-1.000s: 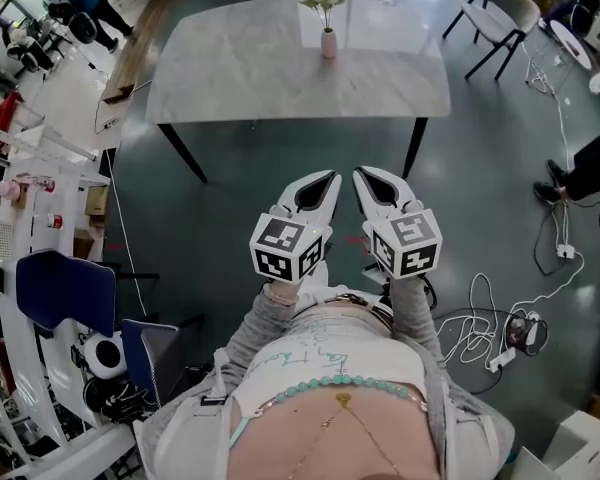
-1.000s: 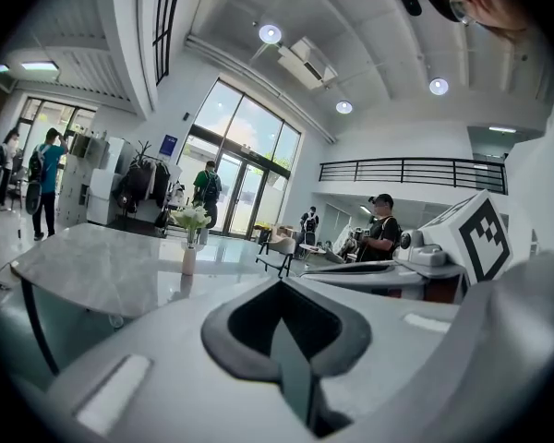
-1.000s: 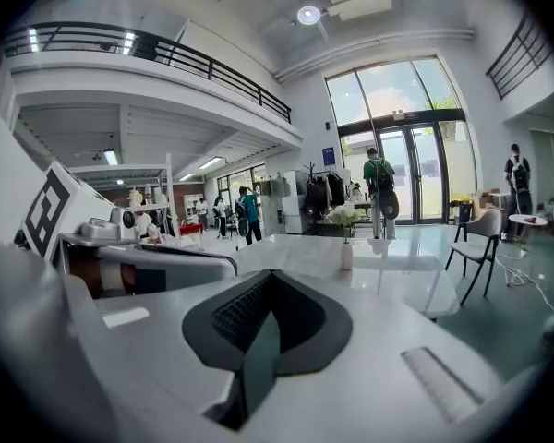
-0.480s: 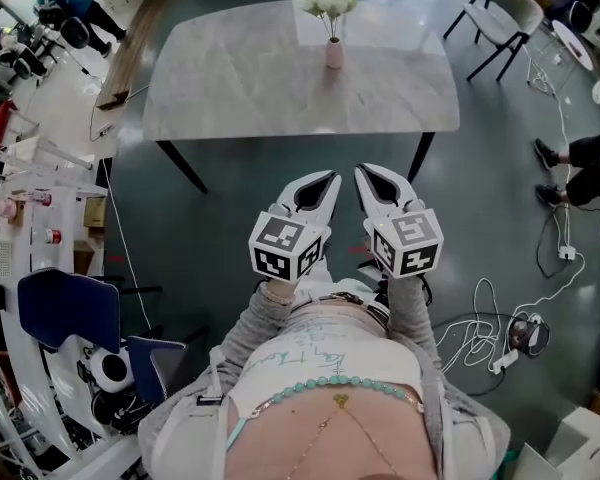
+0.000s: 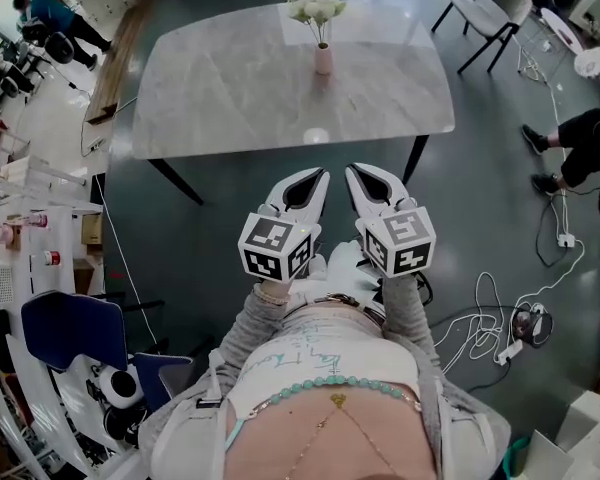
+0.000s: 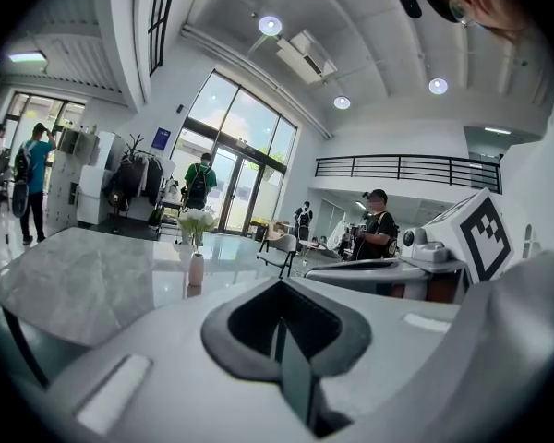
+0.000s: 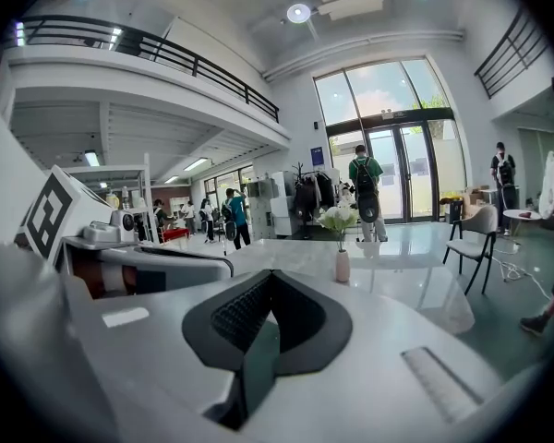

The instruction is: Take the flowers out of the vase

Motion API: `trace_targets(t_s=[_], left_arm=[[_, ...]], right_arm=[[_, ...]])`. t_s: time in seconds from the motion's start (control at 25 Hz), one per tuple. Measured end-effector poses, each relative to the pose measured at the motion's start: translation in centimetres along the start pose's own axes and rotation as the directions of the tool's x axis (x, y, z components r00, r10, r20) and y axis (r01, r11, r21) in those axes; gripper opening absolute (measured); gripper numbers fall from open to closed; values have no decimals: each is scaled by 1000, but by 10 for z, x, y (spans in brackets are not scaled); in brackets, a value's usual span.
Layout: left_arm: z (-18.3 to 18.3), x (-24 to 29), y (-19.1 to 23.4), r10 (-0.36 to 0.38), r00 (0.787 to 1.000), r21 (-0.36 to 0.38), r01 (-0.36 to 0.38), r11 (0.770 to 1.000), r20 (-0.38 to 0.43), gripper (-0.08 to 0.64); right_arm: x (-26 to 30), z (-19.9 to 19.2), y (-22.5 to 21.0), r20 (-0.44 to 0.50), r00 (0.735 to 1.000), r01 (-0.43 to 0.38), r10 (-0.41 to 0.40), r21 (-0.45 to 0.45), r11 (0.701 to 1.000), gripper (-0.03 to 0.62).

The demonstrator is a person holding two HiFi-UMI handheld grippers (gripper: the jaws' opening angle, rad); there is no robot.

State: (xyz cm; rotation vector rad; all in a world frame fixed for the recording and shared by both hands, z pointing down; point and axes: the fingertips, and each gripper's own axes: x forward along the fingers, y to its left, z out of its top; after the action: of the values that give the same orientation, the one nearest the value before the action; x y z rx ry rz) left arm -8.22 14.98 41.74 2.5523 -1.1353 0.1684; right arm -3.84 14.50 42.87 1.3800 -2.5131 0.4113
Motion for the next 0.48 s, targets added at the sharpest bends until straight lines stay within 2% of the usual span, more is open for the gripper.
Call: trace_targets(t_s=[0.28, 0.48], left_arm=[[9, 37, 15, 18, 1000, 1, -18, 1000, -15, 0], [30, 80, 18, 22, 1000, 8, -22, 1000, -12, 0]], right_arm=[[27, 12, -33, 7, 1000, -21, 21, 15, 1000, 28], [47, 31, -70, 3, 999, -47, 47, 5, 999, 28]])
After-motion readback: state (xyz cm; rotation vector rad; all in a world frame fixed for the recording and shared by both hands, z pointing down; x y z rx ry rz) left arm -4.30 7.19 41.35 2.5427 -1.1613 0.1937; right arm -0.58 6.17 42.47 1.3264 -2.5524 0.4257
